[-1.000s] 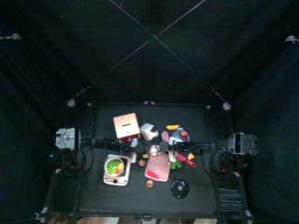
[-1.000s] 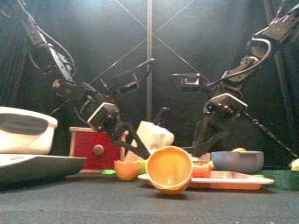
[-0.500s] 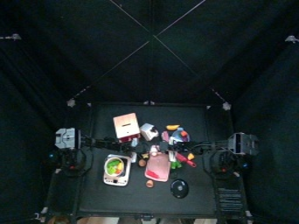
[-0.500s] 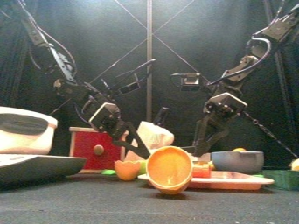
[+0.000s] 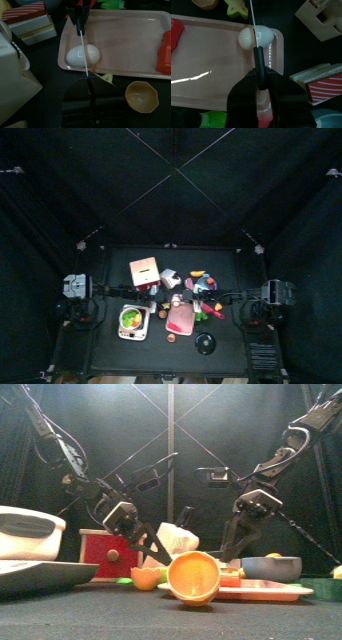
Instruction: Cut egg
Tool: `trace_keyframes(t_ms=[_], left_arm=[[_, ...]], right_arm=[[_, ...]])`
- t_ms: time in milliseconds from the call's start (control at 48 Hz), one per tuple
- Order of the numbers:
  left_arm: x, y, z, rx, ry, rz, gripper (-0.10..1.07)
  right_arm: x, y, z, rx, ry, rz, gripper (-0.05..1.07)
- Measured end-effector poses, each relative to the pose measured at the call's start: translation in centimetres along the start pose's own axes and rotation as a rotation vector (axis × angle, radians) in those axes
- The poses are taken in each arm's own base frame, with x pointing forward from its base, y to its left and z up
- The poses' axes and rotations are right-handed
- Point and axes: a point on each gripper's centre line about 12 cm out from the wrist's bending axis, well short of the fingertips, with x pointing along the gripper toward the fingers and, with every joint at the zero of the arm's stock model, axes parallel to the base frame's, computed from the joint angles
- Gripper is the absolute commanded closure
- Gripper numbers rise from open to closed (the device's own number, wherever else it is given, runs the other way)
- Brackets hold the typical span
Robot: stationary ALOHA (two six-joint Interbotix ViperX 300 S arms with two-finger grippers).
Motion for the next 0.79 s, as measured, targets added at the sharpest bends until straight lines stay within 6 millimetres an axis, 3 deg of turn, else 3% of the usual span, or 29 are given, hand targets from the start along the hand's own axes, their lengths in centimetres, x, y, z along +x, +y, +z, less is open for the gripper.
trace_keyframes(t_ms=[792], left_arm=[[0.09,0.50,-0.07,-0.006,0.012,0.012,0.85]], right_arm=[[-0.05,-0.30,-0.02,0.007,0.004,-0.005,0.63]])
